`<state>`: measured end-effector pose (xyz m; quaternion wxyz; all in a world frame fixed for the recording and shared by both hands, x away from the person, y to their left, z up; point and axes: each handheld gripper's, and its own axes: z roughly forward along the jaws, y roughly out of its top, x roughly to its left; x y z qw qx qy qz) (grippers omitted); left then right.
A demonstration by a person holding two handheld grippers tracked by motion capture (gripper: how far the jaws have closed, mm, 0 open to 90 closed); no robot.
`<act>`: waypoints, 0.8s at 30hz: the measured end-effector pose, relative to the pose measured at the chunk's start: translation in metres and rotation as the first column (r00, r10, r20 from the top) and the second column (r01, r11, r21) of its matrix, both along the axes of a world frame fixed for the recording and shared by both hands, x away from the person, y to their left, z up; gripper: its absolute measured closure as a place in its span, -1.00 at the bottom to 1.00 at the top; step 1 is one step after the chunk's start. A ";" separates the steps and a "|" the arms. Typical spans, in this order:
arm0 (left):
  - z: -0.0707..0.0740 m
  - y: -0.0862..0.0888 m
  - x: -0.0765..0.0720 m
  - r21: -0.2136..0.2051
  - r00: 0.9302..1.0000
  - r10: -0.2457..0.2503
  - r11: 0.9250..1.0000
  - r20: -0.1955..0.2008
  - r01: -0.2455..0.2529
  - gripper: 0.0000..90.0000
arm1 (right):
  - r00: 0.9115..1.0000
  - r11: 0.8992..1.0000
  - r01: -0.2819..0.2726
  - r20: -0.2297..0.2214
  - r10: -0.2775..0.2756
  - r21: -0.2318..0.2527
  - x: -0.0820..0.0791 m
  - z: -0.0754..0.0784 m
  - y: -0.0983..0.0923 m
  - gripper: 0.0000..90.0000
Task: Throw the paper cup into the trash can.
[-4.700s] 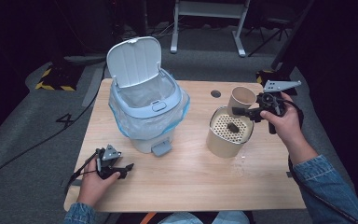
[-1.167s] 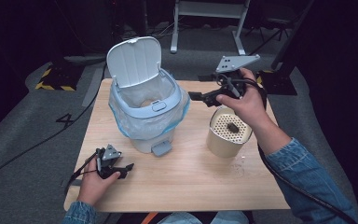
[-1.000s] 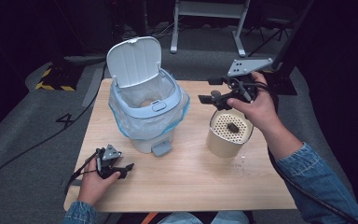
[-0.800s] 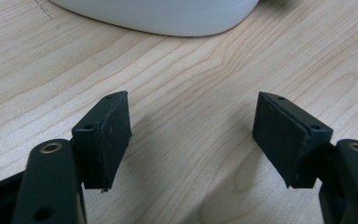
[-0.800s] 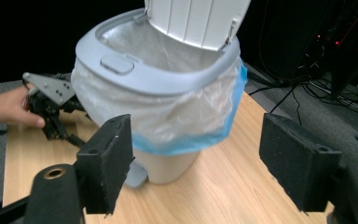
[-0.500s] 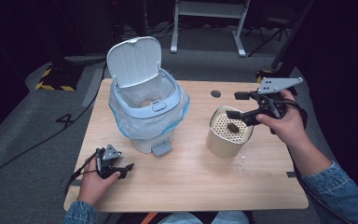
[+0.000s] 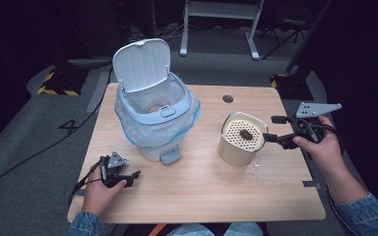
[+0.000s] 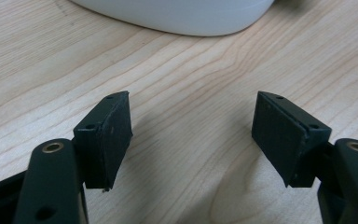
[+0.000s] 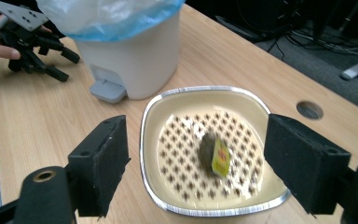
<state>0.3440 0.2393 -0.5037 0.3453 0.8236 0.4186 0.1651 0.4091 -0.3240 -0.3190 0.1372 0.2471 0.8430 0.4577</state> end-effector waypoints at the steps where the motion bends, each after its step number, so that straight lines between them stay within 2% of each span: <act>1: 0.000 0.000 0.000 -0.001 1.000 0.003 1.000 -0.001 -0.003 -0.34 | 1.000 1.000 0.008 0.003 -0.008 -0.008 -0.002 -0.005 -0.004 -0.51; 6: 0.000 0.000 0.000 0.001 1.000 0.004 1.000 -0.001 -0.004 -0.34 | 0.999 0.998 0.050 -0.017 -0.050 -0.024 -0.009 -0.033 -0.018 -0.54; 11: 0.000 0.002 0.000 0.001 1.000 0.015 1.000 -0.002 -0.015 -0.31 | 0.996 0.996 0.079 -0.037 -0.080 -0.035 -0.008 -0.071 -0.025 -0.61; 20: 0.001 0.002 -0.001 0.006 1.000 0.027 1.000 -0.012 -0.027 -0.31 | 0.991 0.989 0.120 -0.051 -0.125 -0.090 -0.013 -0.117 -0.032 -0.62; 24: 0.002 0.002 -0.002 0.012 1.000 0.028 1.000 -0.015 -0.027 -0.31 | 0.985 0.984 0.145 -0.075 -0.152 -0.102 -0.015 -0.139 -0.036 -0.62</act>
